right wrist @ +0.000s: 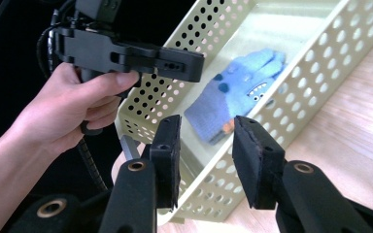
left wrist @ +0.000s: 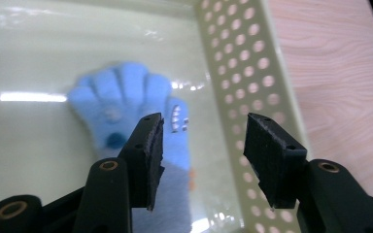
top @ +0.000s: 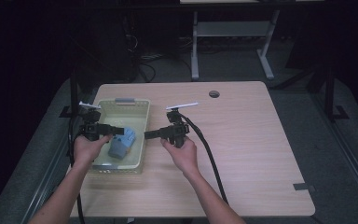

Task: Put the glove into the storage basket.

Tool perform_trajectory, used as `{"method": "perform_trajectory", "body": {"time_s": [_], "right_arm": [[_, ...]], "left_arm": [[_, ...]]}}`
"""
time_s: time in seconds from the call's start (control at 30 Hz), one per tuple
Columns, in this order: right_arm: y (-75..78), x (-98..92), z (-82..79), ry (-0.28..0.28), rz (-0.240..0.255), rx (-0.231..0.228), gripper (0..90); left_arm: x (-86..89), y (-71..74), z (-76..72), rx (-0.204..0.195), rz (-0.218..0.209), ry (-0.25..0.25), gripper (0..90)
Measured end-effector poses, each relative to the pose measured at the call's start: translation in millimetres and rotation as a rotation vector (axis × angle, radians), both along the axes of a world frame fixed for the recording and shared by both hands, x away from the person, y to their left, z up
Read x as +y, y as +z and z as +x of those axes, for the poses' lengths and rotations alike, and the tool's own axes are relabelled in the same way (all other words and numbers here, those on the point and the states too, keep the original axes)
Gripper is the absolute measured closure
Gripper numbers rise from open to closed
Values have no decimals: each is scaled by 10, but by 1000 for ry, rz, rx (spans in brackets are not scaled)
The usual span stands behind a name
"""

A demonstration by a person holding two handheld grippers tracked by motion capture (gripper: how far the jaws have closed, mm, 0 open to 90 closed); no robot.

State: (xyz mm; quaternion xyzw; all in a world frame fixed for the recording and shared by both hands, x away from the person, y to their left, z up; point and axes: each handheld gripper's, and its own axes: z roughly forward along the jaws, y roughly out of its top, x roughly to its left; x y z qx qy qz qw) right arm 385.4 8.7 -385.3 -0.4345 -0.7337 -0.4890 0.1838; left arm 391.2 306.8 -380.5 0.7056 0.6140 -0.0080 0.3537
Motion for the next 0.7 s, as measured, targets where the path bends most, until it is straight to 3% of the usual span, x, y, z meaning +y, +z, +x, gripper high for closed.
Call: {"method": "perform_trajectory", "body": {"time_s": [0.4, 0.7], "right_arm": [[52, -295, 1, -49, -15, -23, 587], [74, -531, -21, -77, -24, -38, 563]], "left_arm": [[-91, 69, -38, -50, -78, -30, 440], [-208, 152, -77, -85, -96, -58, 430]]}}
